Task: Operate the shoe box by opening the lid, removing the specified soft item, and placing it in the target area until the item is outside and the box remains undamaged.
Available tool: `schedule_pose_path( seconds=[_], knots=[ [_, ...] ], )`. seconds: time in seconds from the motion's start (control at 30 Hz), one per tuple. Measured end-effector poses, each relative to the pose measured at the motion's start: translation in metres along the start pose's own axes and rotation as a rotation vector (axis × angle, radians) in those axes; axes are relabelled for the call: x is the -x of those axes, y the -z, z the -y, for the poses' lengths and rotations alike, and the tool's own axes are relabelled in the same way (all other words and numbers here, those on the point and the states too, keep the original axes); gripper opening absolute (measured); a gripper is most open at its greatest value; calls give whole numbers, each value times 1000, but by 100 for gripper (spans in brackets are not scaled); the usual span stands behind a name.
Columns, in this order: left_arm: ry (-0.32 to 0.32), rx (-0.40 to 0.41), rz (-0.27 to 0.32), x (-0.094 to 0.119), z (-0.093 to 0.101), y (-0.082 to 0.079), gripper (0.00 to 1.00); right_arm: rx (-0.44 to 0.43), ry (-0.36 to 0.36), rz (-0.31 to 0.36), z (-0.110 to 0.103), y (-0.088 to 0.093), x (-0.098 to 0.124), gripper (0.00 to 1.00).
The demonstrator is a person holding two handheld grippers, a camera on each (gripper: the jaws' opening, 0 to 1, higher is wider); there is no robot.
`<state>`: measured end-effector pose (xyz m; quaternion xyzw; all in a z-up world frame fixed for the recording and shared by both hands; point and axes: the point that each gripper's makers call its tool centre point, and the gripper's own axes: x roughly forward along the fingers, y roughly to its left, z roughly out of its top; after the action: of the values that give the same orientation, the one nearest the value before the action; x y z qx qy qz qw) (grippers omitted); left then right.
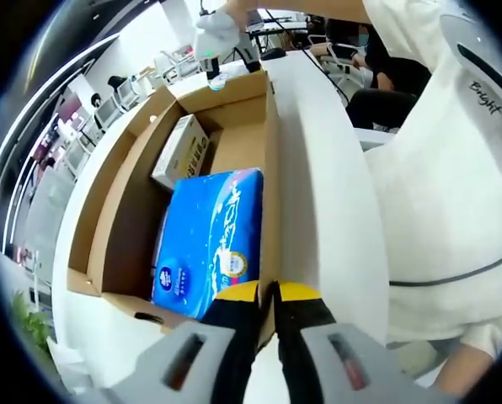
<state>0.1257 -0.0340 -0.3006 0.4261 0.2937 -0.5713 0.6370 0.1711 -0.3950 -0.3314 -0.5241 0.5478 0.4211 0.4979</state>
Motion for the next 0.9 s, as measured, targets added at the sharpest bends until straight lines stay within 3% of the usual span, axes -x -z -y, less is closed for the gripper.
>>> schedule_pose_path(
  seconds=[0.57, 0.9],
  knots=[
    [-3, -8, 0, 0, -1, 0, 6, 8, -15, -3, -1, 1, 0, 61],
    [-3, -8, -6, 0, 0, 0, 6, -9, 8, 25, 1, 3, 14, 57]
  ],
)
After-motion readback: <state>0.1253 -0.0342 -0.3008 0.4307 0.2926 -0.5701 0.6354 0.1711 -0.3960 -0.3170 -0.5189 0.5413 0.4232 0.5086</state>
